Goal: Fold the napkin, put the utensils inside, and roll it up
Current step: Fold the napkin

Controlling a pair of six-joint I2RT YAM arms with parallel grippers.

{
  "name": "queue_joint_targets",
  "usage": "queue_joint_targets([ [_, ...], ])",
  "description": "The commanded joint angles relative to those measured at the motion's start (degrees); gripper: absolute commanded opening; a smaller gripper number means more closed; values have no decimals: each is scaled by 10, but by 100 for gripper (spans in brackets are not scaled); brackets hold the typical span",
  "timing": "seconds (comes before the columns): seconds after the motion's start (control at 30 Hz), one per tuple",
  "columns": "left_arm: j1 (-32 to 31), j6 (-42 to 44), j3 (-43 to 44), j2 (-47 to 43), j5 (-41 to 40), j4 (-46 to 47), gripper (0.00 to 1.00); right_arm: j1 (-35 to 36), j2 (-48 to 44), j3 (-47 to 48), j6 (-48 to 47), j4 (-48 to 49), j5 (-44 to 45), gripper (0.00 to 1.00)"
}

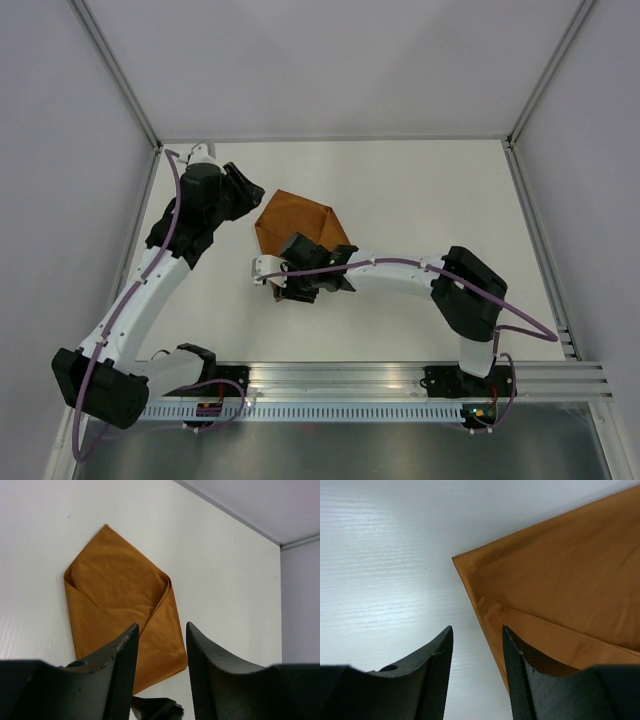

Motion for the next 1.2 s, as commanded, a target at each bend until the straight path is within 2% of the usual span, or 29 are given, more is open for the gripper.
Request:
queue_joint_targets([
  [0.0,30,-43,-22,17,-2,30,46,-3,-80,-16,16,-2,38,50],
  [0.07,45,-55,-35,29,-12,36,43,-22,-101,-38,21,-2,53,49],
  [0.2,66,-65,-67,63,-46,37,26,-95,-138,-43,39,-17,72,46],
  [0.37,95,-77,-96,136,-57,39,4,-188,-124,-32,59,-22,96,41],
  [0.4,97,-77,-98,148,-61,40,2,-216,-118,-31,62,-20,96,40],
  [0.67,101,-69,-81,259,-65,47,2,-284,-31,-6,64,-11,103,34],
  [0.83,102,-60,-63,325,-61,48,2,-287,2,8,75,-17,91,32],
  [1.17,101,-38,-32,391,-31,63,2,-286,2,-5,85,-40,50,32],
])
